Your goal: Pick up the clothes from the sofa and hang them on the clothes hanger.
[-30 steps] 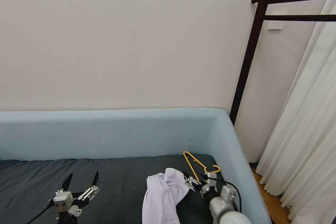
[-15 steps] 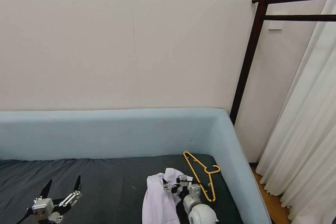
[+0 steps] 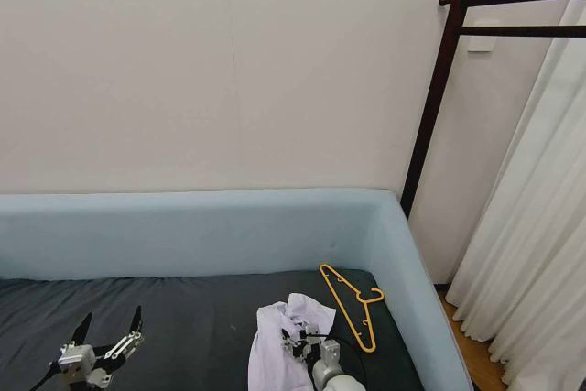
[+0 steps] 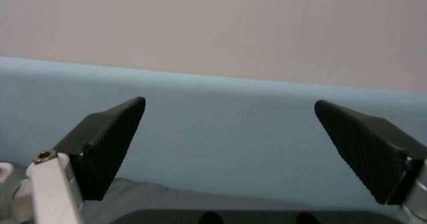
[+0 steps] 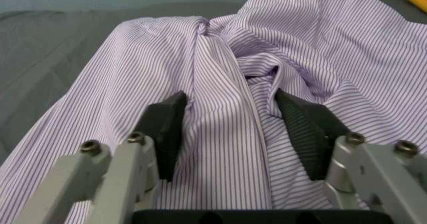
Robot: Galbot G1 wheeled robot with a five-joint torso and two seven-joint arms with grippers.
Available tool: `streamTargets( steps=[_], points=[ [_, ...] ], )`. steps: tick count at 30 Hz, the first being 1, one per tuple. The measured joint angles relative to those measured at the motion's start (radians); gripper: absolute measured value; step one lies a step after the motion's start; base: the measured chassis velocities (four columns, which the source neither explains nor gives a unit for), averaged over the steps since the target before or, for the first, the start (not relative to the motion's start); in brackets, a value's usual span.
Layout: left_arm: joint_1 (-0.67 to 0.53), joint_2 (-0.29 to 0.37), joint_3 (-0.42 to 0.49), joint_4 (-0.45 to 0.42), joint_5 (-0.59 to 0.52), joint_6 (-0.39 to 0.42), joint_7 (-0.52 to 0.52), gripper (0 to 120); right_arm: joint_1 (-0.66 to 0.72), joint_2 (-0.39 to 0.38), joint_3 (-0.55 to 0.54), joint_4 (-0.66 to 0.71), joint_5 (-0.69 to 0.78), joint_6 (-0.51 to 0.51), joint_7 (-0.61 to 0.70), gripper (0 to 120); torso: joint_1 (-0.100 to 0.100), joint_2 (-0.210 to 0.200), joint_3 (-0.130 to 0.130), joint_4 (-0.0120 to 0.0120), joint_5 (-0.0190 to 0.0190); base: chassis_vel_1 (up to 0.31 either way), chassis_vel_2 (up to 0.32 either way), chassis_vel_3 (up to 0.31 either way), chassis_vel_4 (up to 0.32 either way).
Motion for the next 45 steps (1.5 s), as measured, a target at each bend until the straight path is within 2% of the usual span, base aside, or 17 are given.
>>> streamTargets(
  steps=[3, 4, 6, 8, 11, 12, 14, 22, 25, 27, 30, 31, 32, 36, 39, 40, 45],
  points=[
    [-0.002, 0.001, 0.0, 0.013, -0.002, -0.013, -0.003, 100, -0.017, -0.003, -0.008, 0.015, -0.009, 0.035, 0.02, 35, 0.0, 0.0, 0.0, 0.0, 0.0001, 0.0, 0.0, 0.0, 0.0],
    [-0.002, 0.001, 0.0, 0.013, -0.002, -0.013, -0.003, 100, -0.017, -0.003, -0.008, 0.015, -0.009, 0.035, 0.02, 35, 0.0, 0.0, 0.0, 0.0, 0.0001, 0.0, 0.0, 0.0, 0.0],
    [-0.005, 0.002, 0.001, 0.023, -0.002, -0.024, -0.005, 100, -0.023, -0.005, -0.01, 0.021, -0.017, 0.062, 0.033, 26, 0.0, 0.0, 0.0, 0.0001, 0.0, 0.0, 0.0, 0.0, 0.0],
    [-0.006, 0.002, 0.003, 0.027, -0.002, -0.028, -0.006, 100, -0.025, -0.006, -0.011, 0.025, -0.018, 0.073, 0.04, 22, 0.0, 0.0, 0.0, 0.0, 0.0, 0.0, 0.0, 0.0, 0.0],
    [-0.008, 0.004, 0.007, 0.035, -0.002, -0.034, -0.008, 100, -0.037, -0.012, -0.018, 0.057, -0.018, 0.114, 0.053, 8, 0.0, 0.0, 0.0, 0.0001, 0.0, 0.0, 0.0, 0.0, 0.0],
    [-0.008, 0.004, 0.007, 0.035, -0.002, -0.034, -0.008, 100, -0.037, -0.012, -0.018, 0.057, -0.018, 0.114, 0.053, 8, 0.0, 0.0, 0.0, 0.0001, 0.0, 0.0, 0.0, 0.0, 0.0],
    [-0.011, 0.003, 0.01, 0.036, -0.002, -0.036, -0.009, 100, -0.042, -0.022, -0.023, 0.071, -0.019, 0.127, 0.051, 0, 0.0, 0.0, 0.0, 0.0001, 0.0, 0.0, 0.0, 0.0, 0.0],
    [0.004, -0.001, 0.006, 0.04, 0.008, -0.049, -0.008, 100, -0.054, -0.029, -0.032, 0.07, 0.035, 0.128, 0.022, 0, 0.0, 0.0, 0.0, 0.0001, 0.0, 0.0, 0.0, 0.0, 0.0],
    [0.009, -0.006, 0.002, 0.032, 0.016, -0.05, -0.007, 100, -0.052, -0.024, -0.035, 0.06, 0.053, 0.128, 0.02, 13, 0.0, 0.0, 0.0, 0.0001, 0.0001, 0.0, 0.0, 0.0, 0.0],
    [0.011, -0.007, 0.001, 0.03, 0.017, -0.051, -0.007, 100, -0.051, -0.024, -0.036, 0.057, 0.053, 0.128, 0.02, 16, 0.0, 0.0, 0.0, 0.0001, 0.0001, 0.0, 0.0, 0.0, 0.0],
    [0.016, -0.011, -0.003, 0.028, 0.021, -0.056, -0.007, 100, -0.051, -0.024, -0.04, 0.046, 0.033, 0.119, 0.021, 31, 0.0, 0.0, 0.0, 0.0001, 0.0001, 0.0, 0.0, 0.0, 0.0],
    [0.016, -0.011, -0.003, 0.028, 0.021, -0.056, -0.007, 100, -0.051, -0.024, -0.04, 0.046, 0.033, 0.119, 0.021, 31, 0.0, 0.0, 0.0, 0.0001, 0.0001, 0.0, 0.0, 0.0, 0.0],
    [0.017, -0.012, -0.004, 0.028, 0.022, -0.058, -0.006, 100, -0.051, -0.024, -0.04, 0.042, 0.027, 0.115, 0.022, 38, 0.0, 0.0, 0.0, 0.0001, 0.0001, 0.0, 0.0, 0.0, 0.0],
    [0.018, -0.015, -0.005, 0.028, 0.024, -0.061, -0.006, 100, -0.05, -0.024, -0.039, 0.038, 0.018, 0.109, 0.022, 48, 0.0, 0.0, 0.0, 0.0001, 0.0001, 0.0, 0.0, 0.0, 0.0],
    [0.017, -0.021, -0.005, 0.028, 0.027, -0.061, -0.006, 100, -0.052, -0.029, -0.041, 0.038, 0.016, 0.109, 0.014, 34, 0.0, 0.0, 0.0, 0.0001, 0.0001, 0.0, 0.0, 0.0, 0.0],
    [0.017, -0.021, -0.005, 0.028, 0.027, -0.061, -0.006, 100, -0.052, -0.029, -0.041, 0.038, 0.016, 0.109, 0.014, 34, 0.0, 0.0, 0.0, 0.0001, 0.0001, 0.0, 0.0, 0.0, 0.0],
    [0.016, -0.029, -0.005, 0.03, 0.03, -0.063, -0.006, 100, -0.052, -0.034, -0.044, 0.038, 0.016, 0.118, 0.007, 15, 0.0, 0.0, 0.0, 0.0001, 0.0001, 0.0, 0.0, 0.0, 0.0]
  ],
)
